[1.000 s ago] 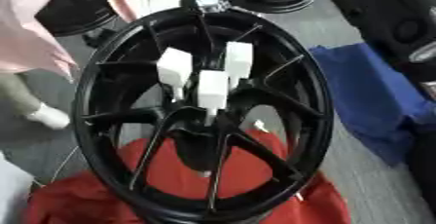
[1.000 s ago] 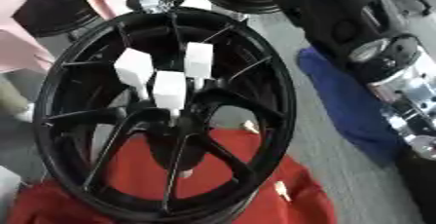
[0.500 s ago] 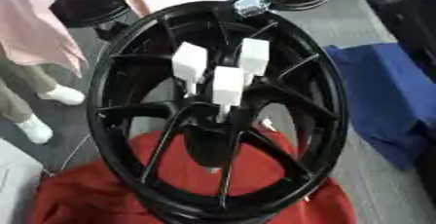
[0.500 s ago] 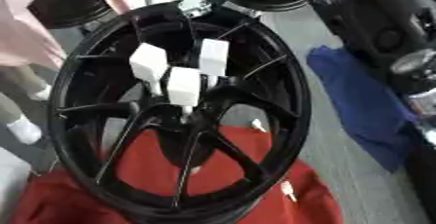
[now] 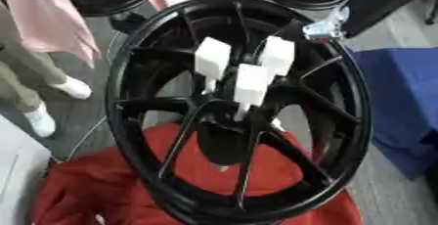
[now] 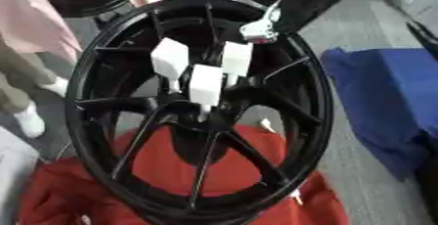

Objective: Pull the pin out of the wheel hub.

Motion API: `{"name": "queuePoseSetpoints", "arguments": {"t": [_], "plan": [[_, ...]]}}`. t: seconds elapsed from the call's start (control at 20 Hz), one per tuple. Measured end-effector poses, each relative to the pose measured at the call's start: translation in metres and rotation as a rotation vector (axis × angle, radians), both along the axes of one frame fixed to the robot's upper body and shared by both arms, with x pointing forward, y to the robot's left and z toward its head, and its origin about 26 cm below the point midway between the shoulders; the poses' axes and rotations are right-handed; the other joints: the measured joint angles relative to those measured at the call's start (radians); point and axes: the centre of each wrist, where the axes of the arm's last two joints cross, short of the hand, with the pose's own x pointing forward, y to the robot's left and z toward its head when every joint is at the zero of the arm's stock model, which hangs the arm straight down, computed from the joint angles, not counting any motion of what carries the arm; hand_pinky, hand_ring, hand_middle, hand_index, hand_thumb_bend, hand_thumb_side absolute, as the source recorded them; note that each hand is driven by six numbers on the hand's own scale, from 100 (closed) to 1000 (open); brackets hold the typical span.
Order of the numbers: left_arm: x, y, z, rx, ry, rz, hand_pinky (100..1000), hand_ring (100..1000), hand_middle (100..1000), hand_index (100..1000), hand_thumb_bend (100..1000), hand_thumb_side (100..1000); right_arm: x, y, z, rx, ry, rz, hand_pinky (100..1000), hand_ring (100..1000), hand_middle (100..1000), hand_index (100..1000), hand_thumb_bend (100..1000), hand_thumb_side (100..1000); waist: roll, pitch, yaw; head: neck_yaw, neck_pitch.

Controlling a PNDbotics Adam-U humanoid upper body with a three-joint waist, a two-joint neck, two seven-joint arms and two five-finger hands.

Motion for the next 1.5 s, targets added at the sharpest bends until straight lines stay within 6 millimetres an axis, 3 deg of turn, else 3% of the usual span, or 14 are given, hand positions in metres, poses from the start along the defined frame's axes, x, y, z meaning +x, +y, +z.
{"name": "queuePoseSetpoints", "arguments": {"t": [0.05, 0.45, 0.5, 0.7, 1.5], "plan": [[0.000, 0.000, 0.000, 0.000, 0.001, -0.001, 743, 760, 710, 750, 608, 776, -0.001, 0.000, 0.000, 0.000, -0.004, -0.003, 900, 890, 803, 834, 397, 585, 0.000, 0.000, 0.001, -0.003, 0.000], [0.000, 0.000, 0.000, 0.003, 0.002, -0.007, 744, 761, 710, 748, 605, 778, -0.001, -0.003, -0.011, 0.042, -0.022, -0.090, 892, 883, 782, 827, 391, 608, 0.002, 0.003, 0.009, -0.077, 0.000], [0.000, 0.000, -0.001, 0.003, 0.002, -0.008, 744, 761, 710, 747, 605, 778, -0.001, -0.003, -0.012, 0.046, -0.025, -0.103, 896, 890, 788, 831, 346, 646, 0.002, 0.003, 0.009, -0.087, 0.000], [0.000, 0.001, -0.002, 0.002, 0.007, -0.007, 744, 762, 711, 746, 604, 779, 0.000, 0.000, -0.018, 0.035, -0.037, -0.114, 896, 890, 788, 829, 337, 651, 0.010, 0.004, 0.012, -0.113, 0.000], [0.000, 0.001, -0.006, -0.009, 0.018, -0.016, 747, 764, 711, 743, 594, 784, 0.004, 0.007, -0.036, -0.042, 0.031, -0.148, 890, 889, 778, 827, 386, 629, 0.015, 0.027, 0.025, -0.115, 0.000]]}}
